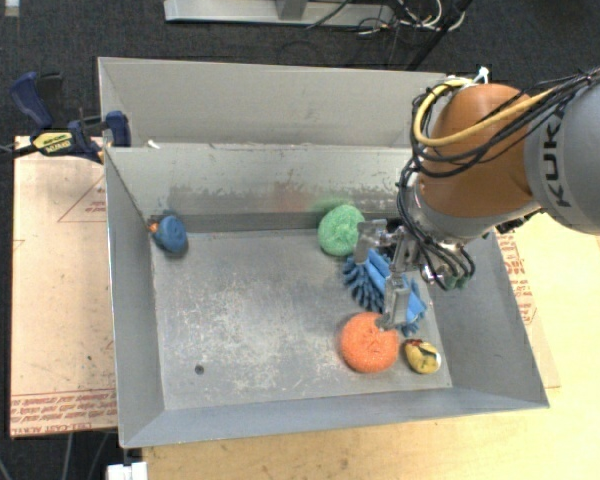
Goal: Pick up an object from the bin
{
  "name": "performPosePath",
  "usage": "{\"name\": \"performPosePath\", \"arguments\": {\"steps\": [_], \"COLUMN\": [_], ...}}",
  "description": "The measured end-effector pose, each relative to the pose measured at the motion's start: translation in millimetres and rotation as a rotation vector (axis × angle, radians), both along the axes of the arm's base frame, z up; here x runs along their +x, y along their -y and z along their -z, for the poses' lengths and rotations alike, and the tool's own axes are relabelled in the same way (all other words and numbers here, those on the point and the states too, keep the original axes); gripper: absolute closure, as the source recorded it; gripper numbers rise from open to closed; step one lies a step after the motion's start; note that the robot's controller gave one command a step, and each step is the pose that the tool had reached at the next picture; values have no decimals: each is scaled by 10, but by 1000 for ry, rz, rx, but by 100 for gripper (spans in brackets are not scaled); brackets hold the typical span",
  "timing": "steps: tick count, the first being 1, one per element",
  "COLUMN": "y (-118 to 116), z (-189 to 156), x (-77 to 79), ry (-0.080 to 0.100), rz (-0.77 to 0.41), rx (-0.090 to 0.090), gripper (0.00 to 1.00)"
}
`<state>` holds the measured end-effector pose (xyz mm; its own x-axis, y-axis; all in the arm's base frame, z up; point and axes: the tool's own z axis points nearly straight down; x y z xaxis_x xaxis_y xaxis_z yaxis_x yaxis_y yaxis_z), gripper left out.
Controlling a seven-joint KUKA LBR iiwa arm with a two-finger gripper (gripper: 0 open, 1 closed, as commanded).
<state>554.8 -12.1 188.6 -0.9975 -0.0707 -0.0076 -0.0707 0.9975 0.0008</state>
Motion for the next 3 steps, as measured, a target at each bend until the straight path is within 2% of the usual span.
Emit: {"name": "performPosePath", "arguments": {"steps": [1, 2, 3], "y": [38, 168, 94], "z": [508, 882, 816], "x": [-102, -315, -536], "ry": [-1, -3, 0], "rz": [-166, -448, -600], "rx": [-2, -2, -3], "gripper": [0, 0, 100]}}
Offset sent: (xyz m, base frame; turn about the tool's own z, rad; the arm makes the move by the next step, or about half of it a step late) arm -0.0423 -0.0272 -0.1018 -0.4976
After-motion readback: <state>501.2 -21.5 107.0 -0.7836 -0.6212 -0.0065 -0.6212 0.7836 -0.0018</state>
